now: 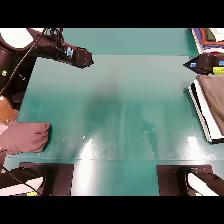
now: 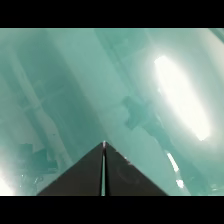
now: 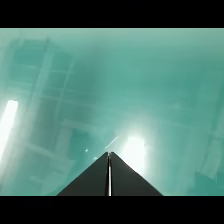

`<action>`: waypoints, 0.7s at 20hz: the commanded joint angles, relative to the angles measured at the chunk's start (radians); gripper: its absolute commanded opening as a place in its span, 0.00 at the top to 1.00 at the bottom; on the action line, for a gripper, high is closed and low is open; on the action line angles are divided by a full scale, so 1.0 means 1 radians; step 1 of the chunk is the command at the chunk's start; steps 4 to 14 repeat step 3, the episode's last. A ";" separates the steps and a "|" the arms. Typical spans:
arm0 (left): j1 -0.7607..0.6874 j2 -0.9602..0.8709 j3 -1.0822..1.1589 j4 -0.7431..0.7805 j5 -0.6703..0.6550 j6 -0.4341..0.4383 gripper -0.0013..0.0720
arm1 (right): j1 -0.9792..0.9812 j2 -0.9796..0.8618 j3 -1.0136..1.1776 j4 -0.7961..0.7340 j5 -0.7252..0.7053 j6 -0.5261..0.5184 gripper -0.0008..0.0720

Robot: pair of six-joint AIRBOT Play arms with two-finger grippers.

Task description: Fold the shirts.

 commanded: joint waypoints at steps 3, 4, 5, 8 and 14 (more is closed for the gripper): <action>0.000 0.000 0.000 0.000 0.001 0.000 0.94 | 0.028 -0.001 0.001 0.002 -0.011 0.000 0.97; 0.000 0.000 0.000 0.000 0.001 0.000 0.94 | 0.028 -0.001 0.001 0.002 -0.011 0.000 0.97; 0.000 0.000 0.000 0.000 0.001 0.000 0.94 | 0.028 -0.001 0.001 0.002 -0.011 0.000 0.97; 0.000 0.000 0.000 0.000 0.001 0.000 0.94 | 0.028 -0.001 0.001 0.002 -0.011 0.000 0.97; 0.000 0.000 0.000 0.000 0.001 0.000 0.94 | 0.028 -0.001 0.001 0.002 -0.011 0.000 0.97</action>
